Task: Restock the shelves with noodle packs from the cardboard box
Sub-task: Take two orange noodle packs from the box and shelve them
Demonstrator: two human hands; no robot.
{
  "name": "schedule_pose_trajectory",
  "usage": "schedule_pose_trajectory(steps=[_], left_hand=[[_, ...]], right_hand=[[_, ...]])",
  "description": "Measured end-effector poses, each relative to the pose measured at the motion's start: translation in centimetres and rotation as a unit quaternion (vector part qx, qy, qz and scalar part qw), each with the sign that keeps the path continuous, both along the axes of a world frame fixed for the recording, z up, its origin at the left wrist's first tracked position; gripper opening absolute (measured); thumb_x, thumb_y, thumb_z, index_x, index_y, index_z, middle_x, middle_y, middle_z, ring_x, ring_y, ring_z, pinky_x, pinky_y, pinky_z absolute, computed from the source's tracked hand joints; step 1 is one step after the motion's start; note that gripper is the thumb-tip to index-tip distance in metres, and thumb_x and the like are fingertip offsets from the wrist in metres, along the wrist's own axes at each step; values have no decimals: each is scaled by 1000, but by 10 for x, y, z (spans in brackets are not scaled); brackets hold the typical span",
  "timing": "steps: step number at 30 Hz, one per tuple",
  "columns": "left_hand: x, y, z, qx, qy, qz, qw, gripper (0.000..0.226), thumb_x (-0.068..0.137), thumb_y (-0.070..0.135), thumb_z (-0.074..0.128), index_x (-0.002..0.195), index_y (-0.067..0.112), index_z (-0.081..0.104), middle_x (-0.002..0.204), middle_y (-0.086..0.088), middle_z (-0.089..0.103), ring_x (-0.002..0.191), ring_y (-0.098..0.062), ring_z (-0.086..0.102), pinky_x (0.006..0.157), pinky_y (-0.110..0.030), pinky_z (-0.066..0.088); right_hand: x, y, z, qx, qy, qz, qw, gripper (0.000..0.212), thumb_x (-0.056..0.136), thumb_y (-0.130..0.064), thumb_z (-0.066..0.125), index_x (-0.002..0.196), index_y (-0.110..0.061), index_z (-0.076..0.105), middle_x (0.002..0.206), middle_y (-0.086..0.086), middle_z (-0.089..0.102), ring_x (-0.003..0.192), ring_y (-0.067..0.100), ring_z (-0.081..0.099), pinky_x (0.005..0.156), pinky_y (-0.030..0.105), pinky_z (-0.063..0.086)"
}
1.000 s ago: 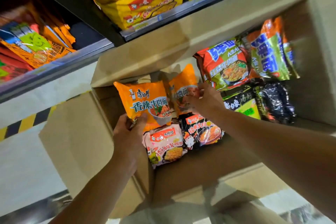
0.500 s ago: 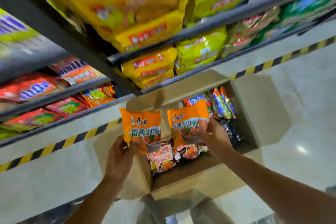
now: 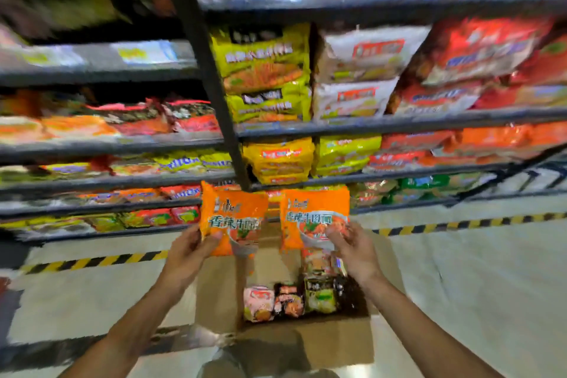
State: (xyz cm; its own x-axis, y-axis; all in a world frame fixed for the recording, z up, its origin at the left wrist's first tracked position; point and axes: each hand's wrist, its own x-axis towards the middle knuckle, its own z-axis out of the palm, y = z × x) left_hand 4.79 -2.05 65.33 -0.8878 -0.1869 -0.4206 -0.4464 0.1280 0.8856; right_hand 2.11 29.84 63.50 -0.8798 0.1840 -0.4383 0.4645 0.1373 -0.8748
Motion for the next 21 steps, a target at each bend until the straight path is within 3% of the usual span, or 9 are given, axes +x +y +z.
schedule_pose_trajectory(steps=[2,4,5,9,13,15,18,21], left_hand=[[14,-3,49,-6,27,19,999,26,90,29,70,112,15,69,103,-7,76,98,-26,70,79,-36,57],[23,-9,91,-2,51,32,998,25,94,22,66,118,17,68,107,-1,76,100,-19,72,76,-23,58],[27,-12,109,0,65,46,997,27,94,24,67,120,18,67,109,1,76,103,-16,71,78,-22,57],[41,-36,159,15,115,112,987,67,75,59,79,132,29,59,131,1,66,121,-19,62,100,-43,51],[60,-45,203,-3,183,157,970,39,90,35,69,124,17,64,115,-3,74,108,-22,70,93,-39,54],[70,-52,219,-1,204,163,965,35,93,29,65,126,16,63,116,-4,74,107,-23,70,92,-39,55],[91,-74,236,9,228,174,958,34,95,27,62,128,17,60,116,-5,74,105,-23,72,86,-34,60],[113,-102,253,4,262,190,946,32,96,28,61,126,18,61,114,-3,74,104,-21,72,83,-29,60]], right_hand=[[-4,-3,38,-3,34,17,999,10,89,-16,72,90,-17,62,80,-1,71,77,11,68,58,18,55],[-11,-8,70,-14,68,47,996,10,89,-17,73,93,-21,65,85,-3,74,81,7,70,67,30,60],[-14,-12,86,-23,84,62,994,12,89,-16,72,98,-21,66,89,-3,75,82,2,70,69,28,60],[-26,-32,137,-80,139,91,983,22,88,-12,73,108,-18,66,92,-8,75,80,-8,68,67,9,52],[-32,-60,182,-120,183,128,967,24,87,-14,73,110,-17,66,103,0,75,91,-2,70,68,7,50],[-29,-75,210,-134,213,147,957,19,87,-15,72,101,-24,65,99,-9,72,85,-12,67,66,4,47],[-17,-100,247,-153,247,174,941,20,90,-16,69,107,-24,63,96,-16,72,89,-6,68,66,4,48],[0,-134,279,-163,287,181,927,21,90,-12,67,93,-31,60,80,-25,69,76,-14,66,60,3,47]])
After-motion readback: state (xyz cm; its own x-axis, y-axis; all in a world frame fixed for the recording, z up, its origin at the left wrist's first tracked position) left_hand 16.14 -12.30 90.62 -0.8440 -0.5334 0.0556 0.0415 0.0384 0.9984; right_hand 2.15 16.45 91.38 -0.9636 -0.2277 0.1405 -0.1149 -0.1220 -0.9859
